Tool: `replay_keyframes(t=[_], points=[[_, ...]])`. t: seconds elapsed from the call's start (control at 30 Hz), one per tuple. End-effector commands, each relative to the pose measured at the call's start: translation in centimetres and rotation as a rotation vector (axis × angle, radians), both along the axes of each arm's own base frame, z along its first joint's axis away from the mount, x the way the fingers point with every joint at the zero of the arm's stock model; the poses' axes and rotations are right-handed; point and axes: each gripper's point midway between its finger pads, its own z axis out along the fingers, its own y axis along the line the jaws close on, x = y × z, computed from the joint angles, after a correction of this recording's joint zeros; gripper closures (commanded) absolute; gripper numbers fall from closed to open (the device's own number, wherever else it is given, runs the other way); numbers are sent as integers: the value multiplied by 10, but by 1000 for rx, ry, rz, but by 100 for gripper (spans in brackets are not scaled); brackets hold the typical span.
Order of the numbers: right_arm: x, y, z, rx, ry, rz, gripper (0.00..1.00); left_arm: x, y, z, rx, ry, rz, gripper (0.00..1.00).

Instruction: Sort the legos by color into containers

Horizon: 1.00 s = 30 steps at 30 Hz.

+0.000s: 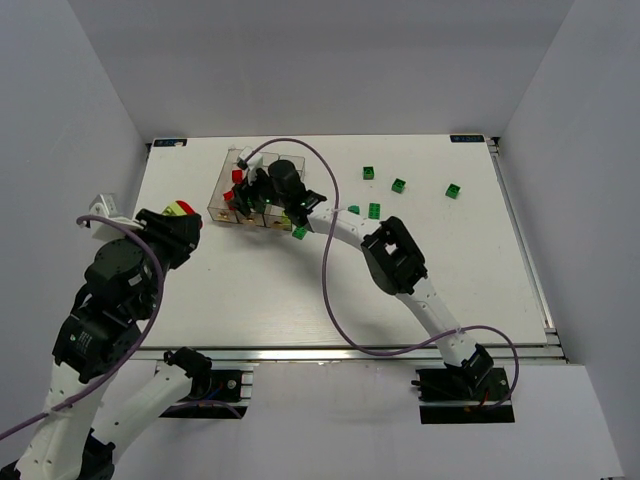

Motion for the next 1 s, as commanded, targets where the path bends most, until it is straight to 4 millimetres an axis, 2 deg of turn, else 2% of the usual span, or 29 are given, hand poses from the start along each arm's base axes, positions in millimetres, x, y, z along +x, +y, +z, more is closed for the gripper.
replay_keyframes(t=[0.0, 0.17, 0.23, 0.37, 0.43, 0.47, 0.53, 0.57, 0.77, 0.83, 0.93, 0.97], points=[[19, 12, 63, 148, -171, -77, 92, -2, 5, -12, -7, 31, 27, 100], [28, 15, 51, 156, -207, -107, 87, -2, 3, -17, -22, 33, 24, 100], [29, 18, 52, 162, -221, -113, 85, -1, 1, -19, -25, 39, 17, 100], [32, 21, 43, 176, -235, -132, 77, 1, -1, -20, -28, 43, 12, 100], [32, 23, 44, 178, -255, -133, 73, 1, -1, -20, -29, 43, 14, 100], [33, 24, 41, 175, -256, -136, 65, 1, -1, -19, -29, 41, 16, 100], [35, 24, 42, 184, -271, -149, 57, 0, -1, -19, -33, 40, 17, 100], [35, 25, 39, 180, -272, -149, 48, 0, 0, -19, -34, 41, 17, 100], [34, 25, 37, 173, -293, -137, 21, 0, -1, -23, -46, 47, 17, 100], [32, 25, 46, 187, -310, -130, 15, 1, -2, -24, -53, 45, 15, 100], [28, 23, 48, 186, -322, -113, 11, 3, -6, -28, -59, 49, 6, 100], [26, 22, 61, 204, -337, -109, 11, 4, -7, -29, -60, 51, 5, 100]])
